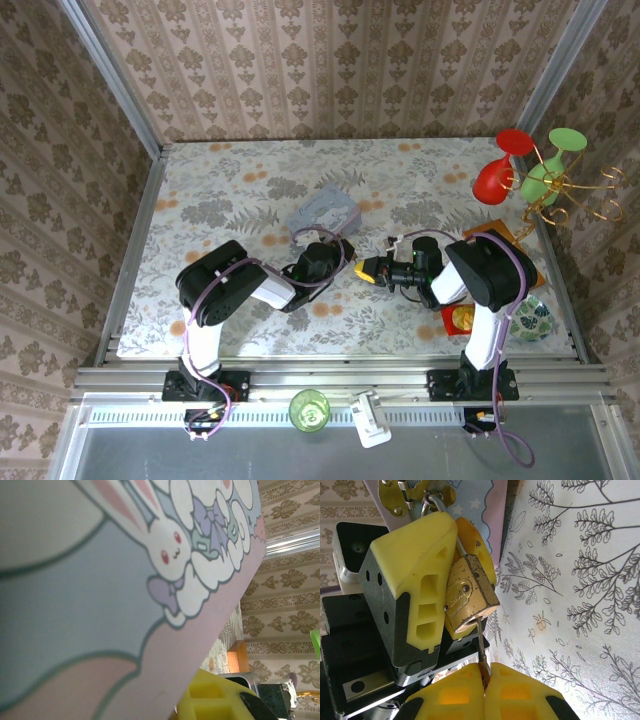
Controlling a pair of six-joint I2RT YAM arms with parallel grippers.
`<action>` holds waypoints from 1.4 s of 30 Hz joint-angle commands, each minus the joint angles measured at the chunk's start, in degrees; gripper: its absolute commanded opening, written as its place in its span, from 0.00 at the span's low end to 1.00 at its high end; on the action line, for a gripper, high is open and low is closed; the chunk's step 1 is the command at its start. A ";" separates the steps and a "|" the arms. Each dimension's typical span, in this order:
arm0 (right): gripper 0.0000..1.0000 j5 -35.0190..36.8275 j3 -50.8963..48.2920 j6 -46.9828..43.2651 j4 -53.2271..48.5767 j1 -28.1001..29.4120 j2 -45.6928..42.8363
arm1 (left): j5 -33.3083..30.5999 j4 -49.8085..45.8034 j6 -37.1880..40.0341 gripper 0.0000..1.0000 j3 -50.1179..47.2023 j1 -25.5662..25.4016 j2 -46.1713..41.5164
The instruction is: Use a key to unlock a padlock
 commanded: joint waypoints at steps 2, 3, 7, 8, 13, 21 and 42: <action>0.00 -0.76 3.89 -2.37 5.16 -1.83 0.82 | 7.86 0.32 -0.61 0.00 0.46 -2.47 1.08; 0.00 -0.99 4.34 -2.56 4.34 -2.25 1.15 | 8.09 0.41 -0.95 0.00 0.50 -2.72 1.12; 0.00 -2.03 4.88 -2.68 3.41 -2.97 1.21 | 7.74 0.20 -1.10 0.00 0.22 -3.37 0.45; 0.00 -2.00 4.86 -2.99 2.78 -3.00 0.86 | 7.71 0.44 -1.20 0.00 0.21 -3.37 0.68; 0.00 -1.61 4.75 -5.29 -1.13 -3.08 0.13 | 7.49 1.88 -1.91 0.00 0.59 -3.39 2.00; 0.00 -3.36 3.23 -3.66 2.39 -4.64 1.17 | 6.65 1.65 -1.01 0.00 0.99 -3.19 1.22; 0.00 -7.15 3.56 0.47 7.34 -2.89 -1.97 | 6.05 7.11 -2.80 0.00 -0.76 -2.28 2.93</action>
